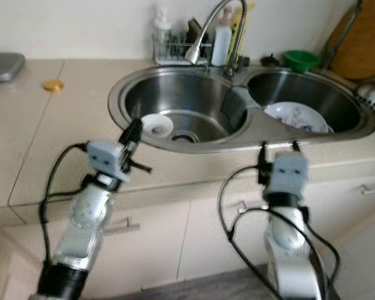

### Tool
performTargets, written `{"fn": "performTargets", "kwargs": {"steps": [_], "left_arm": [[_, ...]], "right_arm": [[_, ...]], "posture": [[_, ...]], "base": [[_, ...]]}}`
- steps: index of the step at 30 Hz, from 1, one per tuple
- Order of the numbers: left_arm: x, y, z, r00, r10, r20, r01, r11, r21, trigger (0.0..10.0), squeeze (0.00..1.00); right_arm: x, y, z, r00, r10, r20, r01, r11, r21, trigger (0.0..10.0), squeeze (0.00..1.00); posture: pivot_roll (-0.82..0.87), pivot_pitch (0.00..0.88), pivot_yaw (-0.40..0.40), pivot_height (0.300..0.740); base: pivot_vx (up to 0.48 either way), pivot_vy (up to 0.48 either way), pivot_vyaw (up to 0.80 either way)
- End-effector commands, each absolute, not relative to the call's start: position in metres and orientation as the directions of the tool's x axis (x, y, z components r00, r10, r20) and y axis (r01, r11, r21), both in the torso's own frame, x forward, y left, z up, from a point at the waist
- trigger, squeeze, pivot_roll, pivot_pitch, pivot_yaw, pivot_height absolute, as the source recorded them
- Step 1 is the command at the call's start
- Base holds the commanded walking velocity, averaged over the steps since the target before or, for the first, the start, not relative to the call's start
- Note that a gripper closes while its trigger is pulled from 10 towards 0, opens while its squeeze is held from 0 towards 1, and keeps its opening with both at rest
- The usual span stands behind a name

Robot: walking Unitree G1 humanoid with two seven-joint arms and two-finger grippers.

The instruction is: Kitchen organization

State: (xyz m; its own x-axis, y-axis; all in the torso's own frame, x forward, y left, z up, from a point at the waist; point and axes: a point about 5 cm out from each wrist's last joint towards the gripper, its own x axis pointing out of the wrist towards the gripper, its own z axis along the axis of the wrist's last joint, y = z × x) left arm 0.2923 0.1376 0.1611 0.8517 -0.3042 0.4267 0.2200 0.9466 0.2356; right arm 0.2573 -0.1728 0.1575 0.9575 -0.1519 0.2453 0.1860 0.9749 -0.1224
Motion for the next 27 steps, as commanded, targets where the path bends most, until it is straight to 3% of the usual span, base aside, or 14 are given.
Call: {"fn": "performTargets", "kwargs": {"steps": [1,27], "left_arm": [[0.2919,0.1286,0.1594,0.845,-0.333,0.418,0.254,0.939,0.233,10.0,0.00],[0.2916,0.1271,0.1572,0.849,-0.336,0.407,0.260,0.937,0.231,10.0,0.00]], "right_arm": [[0.2562,-0.1786,0.1596,0.953,-0.166,0.253,0.206,0.969,-0.139,10.0,0.00],[0.2584,-0.1757,0.1582,0.956,-0.154,0.249,0.195,0.970,-0.146,10.0,0.00]], "posture": [[0.12,0.000,-0.061,0.740],[0.11,0.000,-0.064,0.740]], "base": [[0.000,0.000,0.00],[-0.253,0.000,0.00]]}}
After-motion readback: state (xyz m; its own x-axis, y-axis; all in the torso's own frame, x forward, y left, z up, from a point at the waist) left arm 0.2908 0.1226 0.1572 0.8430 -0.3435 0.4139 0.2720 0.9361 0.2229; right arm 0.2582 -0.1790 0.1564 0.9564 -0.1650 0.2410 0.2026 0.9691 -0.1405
